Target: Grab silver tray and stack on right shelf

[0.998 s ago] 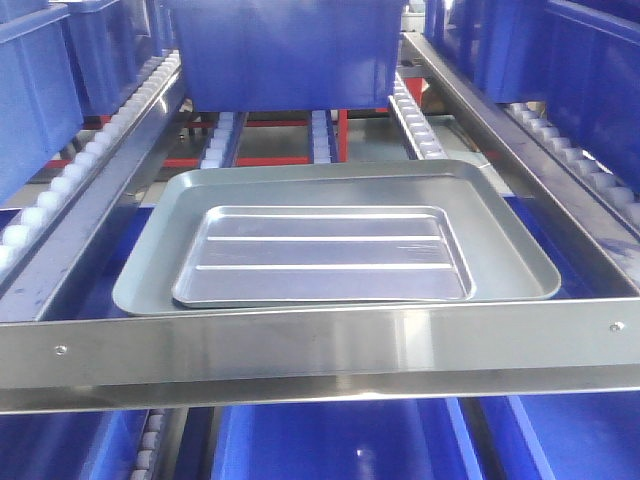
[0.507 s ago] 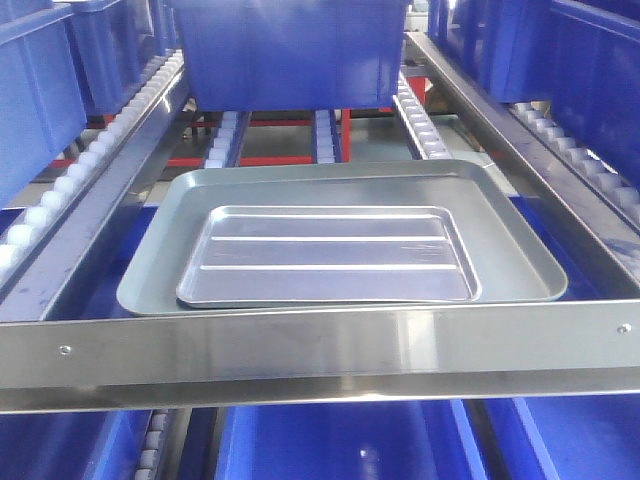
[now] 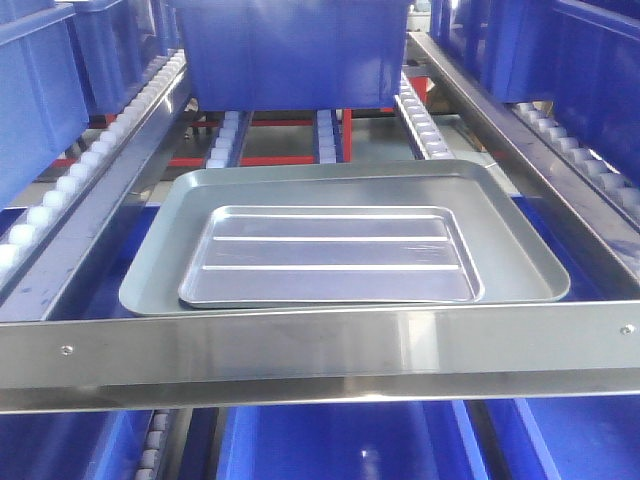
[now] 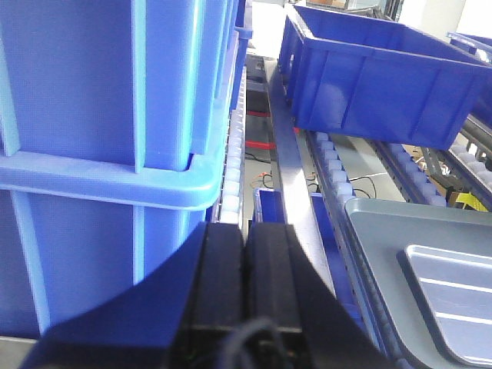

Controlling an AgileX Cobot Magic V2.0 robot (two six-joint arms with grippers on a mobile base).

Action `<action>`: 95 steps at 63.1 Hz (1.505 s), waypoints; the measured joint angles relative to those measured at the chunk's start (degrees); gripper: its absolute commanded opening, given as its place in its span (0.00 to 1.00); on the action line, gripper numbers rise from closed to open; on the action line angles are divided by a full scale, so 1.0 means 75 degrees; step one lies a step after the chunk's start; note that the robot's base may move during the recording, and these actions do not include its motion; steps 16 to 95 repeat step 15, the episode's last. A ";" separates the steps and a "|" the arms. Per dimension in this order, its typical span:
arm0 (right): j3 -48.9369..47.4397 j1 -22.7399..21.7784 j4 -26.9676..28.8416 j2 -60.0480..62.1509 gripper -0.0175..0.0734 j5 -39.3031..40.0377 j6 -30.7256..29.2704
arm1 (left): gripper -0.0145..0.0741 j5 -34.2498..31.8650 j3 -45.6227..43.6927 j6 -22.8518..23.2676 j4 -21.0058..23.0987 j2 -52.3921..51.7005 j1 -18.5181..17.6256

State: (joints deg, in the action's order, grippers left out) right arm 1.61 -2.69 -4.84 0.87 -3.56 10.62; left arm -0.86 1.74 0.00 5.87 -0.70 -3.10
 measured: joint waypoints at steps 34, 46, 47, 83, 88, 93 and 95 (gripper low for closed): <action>0.0000 0.0000 0.0000 0.0000 0.25 0.0000 0.0000 | 0.06 0.0000 0.0000 0.0000 0.0000 0.0000 0.0000; 0.0000 0.0000 0.0000 0.0000 0.25 0.0000 0.0000 | 0.06 0.0000 0.0000 0.0000 0.0000 0.0000 0.0000; 0.0000 0.0000 0.0000 0.0000 0.25 0.0000 0.0000 | 0.06 0.0000 0.0000 0.0000 0.0000 0.0000 0.0000; 0.0000 0.0000 0.0000 0.0000 0.25 0.0000 0.0000 | 0.06 0.0000 0.0000 0.0000 0.0000 0.0000 0.0000; 0.0000 0.0000 0.0000 0.0000 0.25 0.0000 0.0000 | 0.06 0.0000 0.0000 0.0000 0.0000 0.0000 0.0000; 0.0000 0.0000 0.0000 0.0000 0.25 0.0000 0.0000 | 0.06 0.0000 0.0000 0.0000 0.0000 0.0000 0.0000; 0.0000 0.0000 0.0000 0.0000 0.25 0.0000 0.0000 | 0.06 0.0000 0.0000 0.0000 0.0000 0.0000 0.0000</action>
